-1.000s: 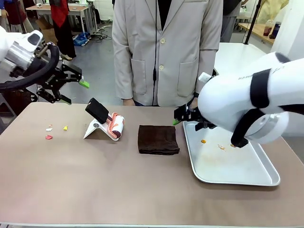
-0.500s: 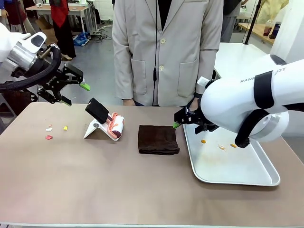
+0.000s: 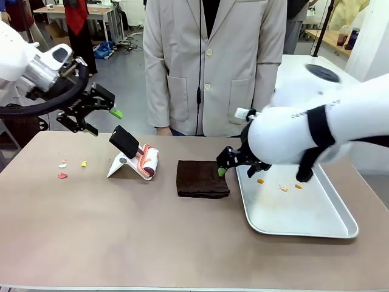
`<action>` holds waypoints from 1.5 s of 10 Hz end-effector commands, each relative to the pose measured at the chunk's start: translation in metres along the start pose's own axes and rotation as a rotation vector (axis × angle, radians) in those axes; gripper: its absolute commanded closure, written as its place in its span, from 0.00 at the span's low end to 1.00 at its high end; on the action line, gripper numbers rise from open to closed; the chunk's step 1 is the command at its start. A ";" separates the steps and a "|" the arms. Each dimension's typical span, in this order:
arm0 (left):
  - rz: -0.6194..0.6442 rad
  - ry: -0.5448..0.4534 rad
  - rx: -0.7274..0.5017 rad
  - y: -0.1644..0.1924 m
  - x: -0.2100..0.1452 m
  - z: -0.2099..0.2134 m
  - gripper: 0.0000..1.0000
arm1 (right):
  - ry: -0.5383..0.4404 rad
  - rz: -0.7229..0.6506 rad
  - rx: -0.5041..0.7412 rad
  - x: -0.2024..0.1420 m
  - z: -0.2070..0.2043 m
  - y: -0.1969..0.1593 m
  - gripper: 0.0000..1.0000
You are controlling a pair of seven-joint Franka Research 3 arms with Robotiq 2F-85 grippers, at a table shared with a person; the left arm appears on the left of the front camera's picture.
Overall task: Clean the surface of the table.
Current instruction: Hold the Lint Roller with your left hand and the towel with your right hand.
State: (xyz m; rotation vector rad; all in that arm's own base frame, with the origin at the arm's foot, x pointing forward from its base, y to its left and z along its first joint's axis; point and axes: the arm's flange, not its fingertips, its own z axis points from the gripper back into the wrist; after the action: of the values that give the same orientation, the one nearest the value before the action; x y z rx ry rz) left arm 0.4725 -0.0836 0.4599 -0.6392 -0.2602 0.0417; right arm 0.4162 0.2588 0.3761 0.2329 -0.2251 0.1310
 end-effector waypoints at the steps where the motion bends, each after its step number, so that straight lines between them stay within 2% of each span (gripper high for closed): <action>1: -0.014 0.008 0.076 -0.006 0.016 -0.018 0.00 | 0.085 -0.023 -0.062 0.056 -0.006 0.042 0.00; 4: -0.031 0.063 0.152 0.009 0.026 -0.029 0.00 | 0.162 -0.053 -0.115 0.077 -0.033 0.054 0.00; 7: -0.029 0.097 0.125 0.022 0.032 -0.041 0.00 | 0.220 -0.057 -0.129 0.084 -0.056 0.061 0.00; 12: -0.036 0.112 0.076 0.025 0.040 -0.056 0.00 | 0.228 -0.193 -0.302 0.099 -0.089 0.066 0.00; 15: -0.039 0.118 0.069 0.027 0.041 -0.057 0.00 | 0.213 -0.254 -0.348 0.101 -0.104 0.061 0.00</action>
State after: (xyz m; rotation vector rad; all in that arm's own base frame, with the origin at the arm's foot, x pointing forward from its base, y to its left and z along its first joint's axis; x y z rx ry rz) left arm 0.5233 -0.0932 0.4090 -0.5378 -0.1523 -0.0014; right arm 0.5201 0.3475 0.3143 -0.0409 0.0229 -0.0825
